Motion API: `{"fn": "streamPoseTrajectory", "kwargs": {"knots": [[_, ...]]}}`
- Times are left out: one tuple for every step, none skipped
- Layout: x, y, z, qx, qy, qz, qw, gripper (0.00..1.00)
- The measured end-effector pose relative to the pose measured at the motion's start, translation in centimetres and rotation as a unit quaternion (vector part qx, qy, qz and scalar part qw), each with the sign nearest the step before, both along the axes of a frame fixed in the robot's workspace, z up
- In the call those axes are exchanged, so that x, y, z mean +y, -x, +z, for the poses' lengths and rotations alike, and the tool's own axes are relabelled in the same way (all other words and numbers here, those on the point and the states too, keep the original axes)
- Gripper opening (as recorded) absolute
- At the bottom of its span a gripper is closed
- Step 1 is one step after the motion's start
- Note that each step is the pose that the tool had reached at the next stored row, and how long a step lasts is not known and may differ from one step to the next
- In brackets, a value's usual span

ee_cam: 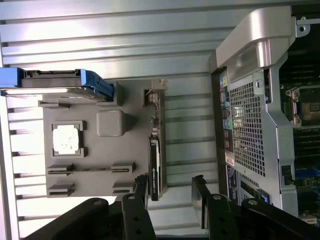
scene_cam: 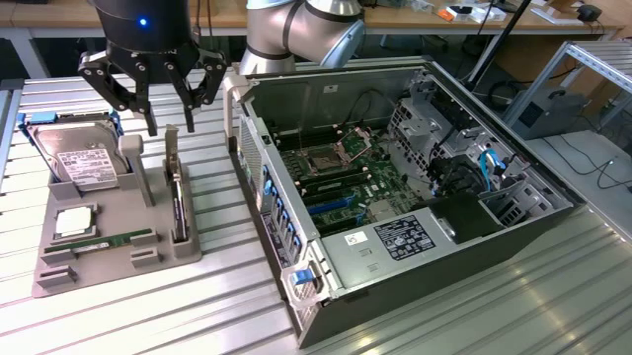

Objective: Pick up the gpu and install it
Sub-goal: 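Pick up the gpu and move the gpu toward the slot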

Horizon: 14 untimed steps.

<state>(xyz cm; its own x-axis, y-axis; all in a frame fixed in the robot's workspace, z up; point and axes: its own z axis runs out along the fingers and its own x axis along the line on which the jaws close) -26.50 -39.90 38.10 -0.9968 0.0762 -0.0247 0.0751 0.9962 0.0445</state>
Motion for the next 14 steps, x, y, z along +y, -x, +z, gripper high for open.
{"fn": "streamPoseTrajectory", "kwargs": {"knots": [[0.00, 0.02, -0.06, 0.0000, 0.0000, 0.000, 1.0000, 0.48], [0.00, 0.04, -0.09, 0.0000, 0.0000, 0.000, 1.0000, 0.48], [0.00, 0.04, -0.11, 0.0000, 0.0000, 0.000, 1.0000, 0.48], [0.00, 0.05, -0.12, 0.0000, 0.0000, 0.000, 1.0000, 0.48], [0.00, 0.06, -0.14, 0.0000, 0.0000, 0.000, 1.0000, 0.48], [0.00, 0.06, -0.16, 0.0000, 0.0000, 0.000, 1.0000, 0.48], [0.00, 0.07, -0.19, 0.0000, 0.0000, 0.000, 1.0000, 0.48], [0.00, 0.09, -0.23, 0.0000, 0.0000, 0.000, 1.0000, 0.48], [0.00, 0.09, -0.23, 0.0000, 0.0000, 0.000, 1.0000, 0.48], [0.00, 0.09, -0.25, 0.0000, 0.0000, 0.000, 1.0000, 0.48], [0.00, 0.10, -0.28, 0.0000, 0.0000, 0.000, 1.0000, 0.48], [0.00, 0.10, -0.30, 0.0000, 0.0000, 0.000, 1.0000, 0.48], [0.00, 0.11, -0.32, 0.0000, 0.0000, 0.000, 1.0000, 0.48], [0.00, 0.11, -0.35, 0.0000, 0.0000, 0.000, 1.0000, 0.48]]}}
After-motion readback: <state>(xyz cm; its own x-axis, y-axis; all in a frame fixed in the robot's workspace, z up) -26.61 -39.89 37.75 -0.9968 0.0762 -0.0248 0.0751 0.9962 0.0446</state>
